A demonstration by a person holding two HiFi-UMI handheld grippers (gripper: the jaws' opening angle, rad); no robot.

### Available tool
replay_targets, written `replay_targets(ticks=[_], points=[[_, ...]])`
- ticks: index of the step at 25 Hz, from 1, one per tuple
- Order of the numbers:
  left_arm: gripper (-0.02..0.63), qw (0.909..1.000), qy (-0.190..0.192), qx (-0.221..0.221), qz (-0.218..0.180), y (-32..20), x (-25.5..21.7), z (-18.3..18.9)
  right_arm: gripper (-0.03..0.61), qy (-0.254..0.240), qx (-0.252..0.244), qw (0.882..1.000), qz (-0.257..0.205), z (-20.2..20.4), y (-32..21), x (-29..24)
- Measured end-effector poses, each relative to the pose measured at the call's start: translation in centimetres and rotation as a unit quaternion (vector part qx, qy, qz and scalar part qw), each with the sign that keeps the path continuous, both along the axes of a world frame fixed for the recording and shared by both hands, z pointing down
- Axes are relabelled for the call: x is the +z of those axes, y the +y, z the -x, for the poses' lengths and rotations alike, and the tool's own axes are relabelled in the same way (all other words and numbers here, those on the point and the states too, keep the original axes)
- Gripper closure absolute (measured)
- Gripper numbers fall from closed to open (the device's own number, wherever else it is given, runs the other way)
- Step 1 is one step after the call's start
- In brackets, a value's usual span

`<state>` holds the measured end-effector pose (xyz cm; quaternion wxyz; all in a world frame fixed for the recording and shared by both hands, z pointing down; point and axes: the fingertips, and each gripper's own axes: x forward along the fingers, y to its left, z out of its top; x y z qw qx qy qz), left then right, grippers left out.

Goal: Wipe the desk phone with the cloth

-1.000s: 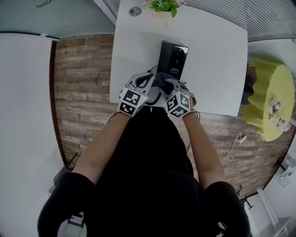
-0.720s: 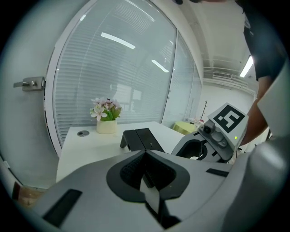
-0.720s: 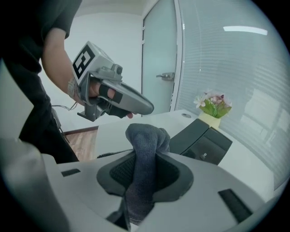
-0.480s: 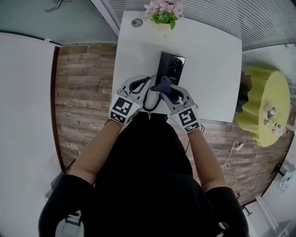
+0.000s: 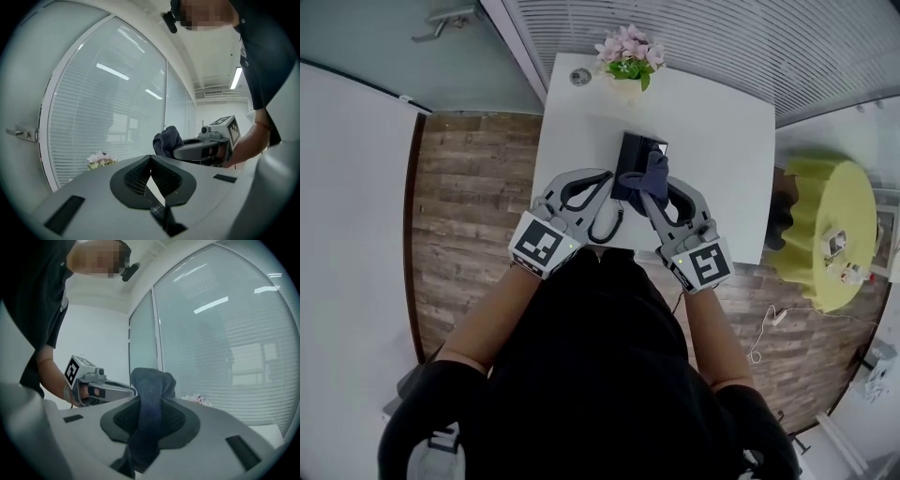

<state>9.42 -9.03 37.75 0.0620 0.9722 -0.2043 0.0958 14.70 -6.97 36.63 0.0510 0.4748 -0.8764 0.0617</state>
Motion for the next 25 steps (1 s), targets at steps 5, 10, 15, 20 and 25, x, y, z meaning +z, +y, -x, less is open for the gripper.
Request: replay_targets(ticks=[5,10,15,20,25], points=[[0.603,0.9994,0.031,0.005,-0.016,0.1,-3.4,-0.2,0.465,-0.001,0.005,0.999,-0.033,-0.1,-0.2,-3.7],[0.604,0.9987,0.044,0.007,-0.023,0.1,-5.0,-0.1,0.465,0.002,0.01,0.999,-0.049,-0.2,-0.3,-5.4],[0.603,0.9983,0.053,0.008,-0.024,-0.1,-5.6,-0.3,0.465,0.003,0.016,0.998,-0.057,-0.3,-0.6,-6.2],[0.603,0.998,0.057,0.012,-0.025,0.0,-5.8,-0.6,0.465,0.005,0.019,0.998,-0.058,-0.4,-0.6,-6.3],[0.604,0.9976,0.062,0.013,-0.029,0.2,-6.3,-0.4,0.465,0.005,0.021,0.998,-0.062,-0.1,-0.2,-6.6]])
